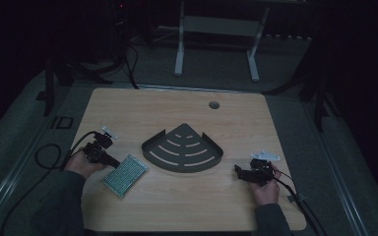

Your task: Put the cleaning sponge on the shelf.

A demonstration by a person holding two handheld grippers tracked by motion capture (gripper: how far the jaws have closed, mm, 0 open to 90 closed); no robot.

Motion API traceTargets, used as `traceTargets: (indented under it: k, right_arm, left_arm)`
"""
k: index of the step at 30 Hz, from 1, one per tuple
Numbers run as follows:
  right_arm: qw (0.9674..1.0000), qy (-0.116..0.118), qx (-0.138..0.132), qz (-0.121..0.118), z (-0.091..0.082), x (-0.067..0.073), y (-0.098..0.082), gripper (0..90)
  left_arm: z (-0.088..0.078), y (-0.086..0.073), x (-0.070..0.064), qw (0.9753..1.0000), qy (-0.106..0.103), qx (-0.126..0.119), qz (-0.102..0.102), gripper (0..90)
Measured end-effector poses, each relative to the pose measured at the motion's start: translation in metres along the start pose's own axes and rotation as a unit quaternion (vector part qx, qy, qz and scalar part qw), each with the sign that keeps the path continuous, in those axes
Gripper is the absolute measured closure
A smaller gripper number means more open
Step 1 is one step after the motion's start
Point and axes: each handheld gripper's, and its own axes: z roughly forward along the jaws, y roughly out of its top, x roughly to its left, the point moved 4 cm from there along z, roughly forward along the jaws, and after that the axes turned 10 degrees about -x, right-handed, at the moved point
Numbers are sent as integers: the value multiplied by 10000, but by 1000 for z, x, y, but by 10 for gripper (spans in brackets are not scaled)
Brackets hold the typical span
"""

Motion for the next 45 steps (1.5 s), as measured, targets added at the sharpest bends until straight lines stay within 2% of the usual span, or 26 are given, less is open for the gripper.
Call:
traceTargets:
  k: [7,20,32,35,39,43,45]
  right_arm:
    - [10000,-1,-1,0,0,0,0,161]
    - [10000,0,-1,0,0,0,0,161]
    - [10000,0,0,0,0,0,0,161]
    - [10000,-1,1,0,0,0,0,161]
    - [10000,0,0,1,0,0,0,161]
    - [10000,0,-1,0,0,0,0,161]
    - [10000,0,-1,0,0,0,0,161]
  left_arm:
    - [2,3,1,9999,-89,113,-56,760]
    - [14,5,1,9996,-64,271,-93,775]
    - [16,5,3,9985,-147,413,-324,771]
    - [17,6,1,9983,-143,452,-347,812]
    - [17,7,-1,9979,-156,548,-307,858]
    - [17,9,-3,9979,-61,632,-150,899]
    - [16,11,-4,9979,-89,629,-85,900]
